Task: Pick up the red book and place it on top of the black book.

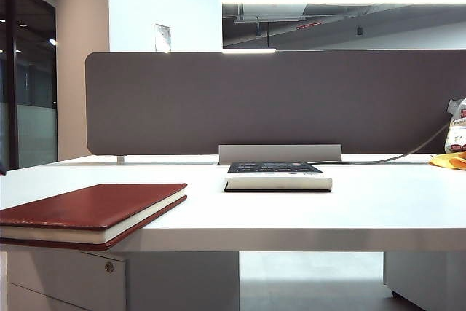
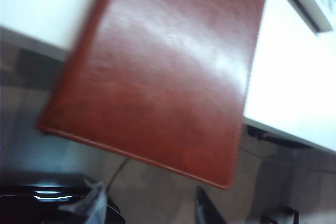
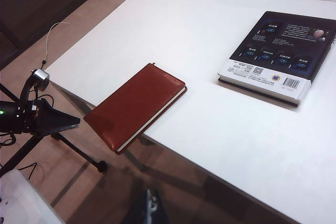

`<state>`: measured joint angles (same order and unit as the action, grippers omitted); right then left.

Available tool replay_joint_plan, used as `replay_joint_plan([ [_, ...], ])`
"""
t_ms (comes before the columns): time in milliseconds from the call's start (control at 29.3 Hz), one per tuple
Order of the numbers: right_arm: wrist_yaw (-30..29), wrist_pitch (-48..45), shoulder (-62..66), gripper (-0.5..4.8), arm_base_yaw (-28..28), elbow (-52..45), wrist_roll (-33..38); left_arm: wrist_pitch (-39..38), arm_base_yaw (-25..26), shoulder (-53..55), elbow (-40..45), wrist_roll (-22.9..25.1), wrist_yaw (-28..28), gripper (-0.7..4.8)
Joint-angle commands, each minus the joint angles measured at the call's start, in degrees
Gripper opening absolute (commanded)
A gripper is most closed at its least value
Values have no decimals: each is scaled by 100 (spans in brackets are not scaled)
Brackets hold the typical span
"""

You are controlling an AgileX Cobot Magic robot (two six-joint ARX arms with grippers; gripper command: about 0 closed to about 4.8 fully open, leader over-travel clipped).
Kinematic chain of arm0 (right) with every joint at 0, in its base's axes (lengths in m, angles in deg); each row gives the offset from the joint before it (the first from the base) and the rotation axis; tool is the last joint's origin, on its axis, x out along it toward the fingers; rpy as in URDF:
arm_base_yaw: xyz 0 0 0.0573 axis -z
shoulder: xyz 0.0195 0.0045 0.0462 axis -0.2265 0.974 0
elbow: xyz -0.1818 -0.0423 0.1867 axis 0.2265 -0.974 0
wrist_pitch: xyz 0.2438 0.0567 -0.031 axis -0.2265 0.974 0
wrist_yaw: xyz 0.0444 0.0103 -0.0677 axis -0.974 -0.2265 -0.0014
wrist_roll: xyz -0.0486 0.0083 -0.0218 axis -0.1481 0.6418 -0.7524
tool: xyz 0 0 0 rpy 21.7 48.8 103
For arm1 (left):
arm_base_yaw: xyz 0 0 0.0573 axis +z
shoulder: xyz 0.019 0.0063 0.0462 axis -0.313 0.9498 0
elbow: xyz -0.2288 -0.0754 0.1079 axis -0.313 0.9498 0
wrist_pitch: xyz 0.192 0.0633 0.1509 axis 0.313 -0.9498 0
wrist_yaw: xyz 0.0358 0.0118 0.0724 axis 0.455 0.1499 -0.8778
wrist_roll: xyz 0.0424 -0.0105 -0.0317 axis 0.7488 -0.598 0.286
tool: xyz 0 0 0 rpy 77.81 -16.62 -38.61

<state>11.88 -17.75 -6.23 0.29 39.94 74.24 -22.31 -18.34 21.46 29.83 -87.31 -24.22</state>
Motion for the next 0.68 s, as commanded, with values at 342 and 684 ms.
replay_joint_plan([
  [342, 2, -9, -9, -6, -2, 31, -57, 278, 588, 887, -20, 11, 531, 383],
  [684, 2, 11, -9, -6, -2, 31, -55, 918, 627, 1626, -20, -35, 859, 382],
])
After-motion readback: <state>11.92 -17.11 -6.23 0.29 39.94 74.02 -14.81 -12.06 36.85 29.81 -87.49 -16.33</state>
